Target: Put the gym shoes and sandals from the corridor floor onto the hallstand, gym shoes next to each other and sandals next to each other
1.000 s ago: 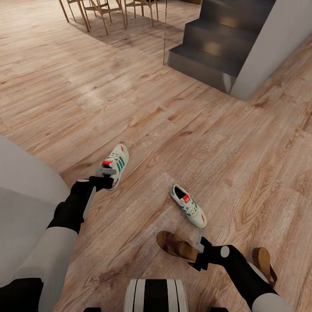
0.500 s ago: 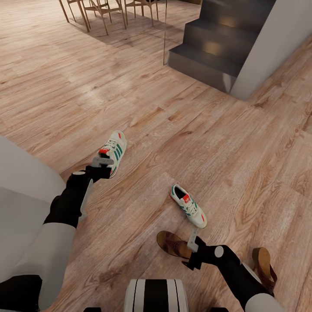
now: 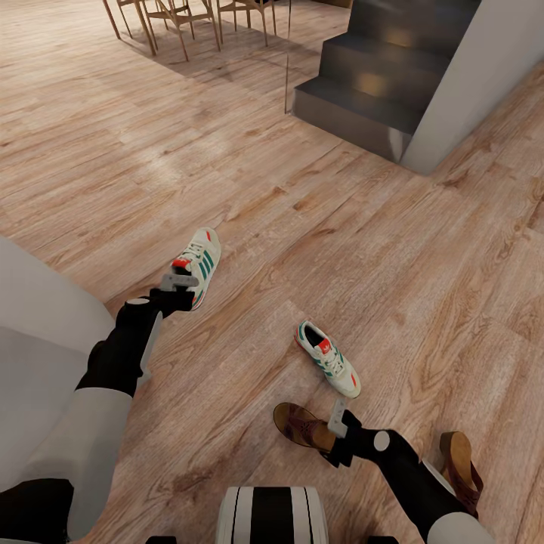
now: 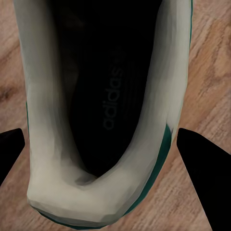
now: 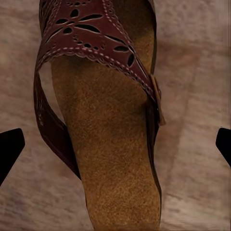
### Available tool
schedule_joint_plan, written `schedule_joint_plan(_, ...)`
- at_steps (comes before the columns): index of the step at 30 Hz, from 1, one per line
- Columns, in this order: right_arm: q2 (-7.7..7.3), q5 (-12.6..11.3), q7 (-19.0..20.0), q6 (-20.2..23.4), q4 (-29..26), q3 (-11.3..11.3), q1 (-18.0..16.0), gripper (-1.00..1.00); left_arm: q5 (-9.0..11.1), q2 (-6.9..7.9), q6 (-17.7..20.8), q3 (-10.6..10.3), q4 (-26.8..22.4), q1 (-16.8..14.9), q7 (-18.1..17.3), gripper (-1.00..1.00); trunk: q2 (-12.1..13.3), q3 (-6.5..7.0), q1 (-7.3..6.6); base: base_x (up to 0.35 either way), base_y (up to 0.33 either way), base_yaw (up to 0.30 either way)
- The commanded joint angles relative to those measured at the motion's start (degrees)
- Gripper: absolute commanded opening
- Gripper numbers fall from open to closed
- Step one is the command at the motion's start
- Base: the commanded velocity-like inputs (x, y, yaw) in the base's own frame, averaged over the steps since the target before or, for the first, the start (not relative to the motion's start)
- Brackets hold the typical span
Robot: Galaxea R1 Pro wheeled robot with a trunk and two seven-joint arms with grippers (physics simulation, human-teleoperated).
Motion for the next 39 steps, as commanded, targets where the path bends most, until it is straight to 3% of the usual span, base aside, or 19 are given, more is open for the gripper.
schedule_joint_plan(1,-0.04,0.3,-0.2,0.3,0.2,0.1,0.0,1.00,-0.6,-0.02,0.2,0.1,-0.1,0.0,-0.5,-1.00,0.0,-0.04,-0.01,0.000,0.000,0.000)
schedule_joint_plan(2,-0.03,0.3,-2.2,0.3,0.3,0.1,0.0,1.00,-0.6,-0.02,0.2,0.1,-0.1,0.0,-0.5,-1.00,0.0,-0.04,-0.01,0.000,0.000,0.000)
schedule_joint_plan(27,-0.02,0.4,-2.2,0.3,3.8,0.2,0.0,1.00,-0.5,-0.09,0.4,0.1,-0.1,-0.1,-0.5,-1.00,0.0,-0.04,-0.01,0.000,0.000,0.000)
schedule_joint_plan(30,-0.03,0.4,-2.2,0.3,3.7,0.2,0.0,1.00,-0.5,-0.09,0.4,0.1,-0.1,-0.1,-0.5,-1.00,-0.1,-0.70,0.07,0.000,0.000,0.000)
schedule_joint_plan(39,-0.29,0.4,-2.2,0.3,3.5,0.1,0.0,1.00,-0.5,-0.10,0.6,0.1,-0.2,-0.7,-0.5,-1.00,-0.1,-0.92,0.09,0.000,0.000,0.000)
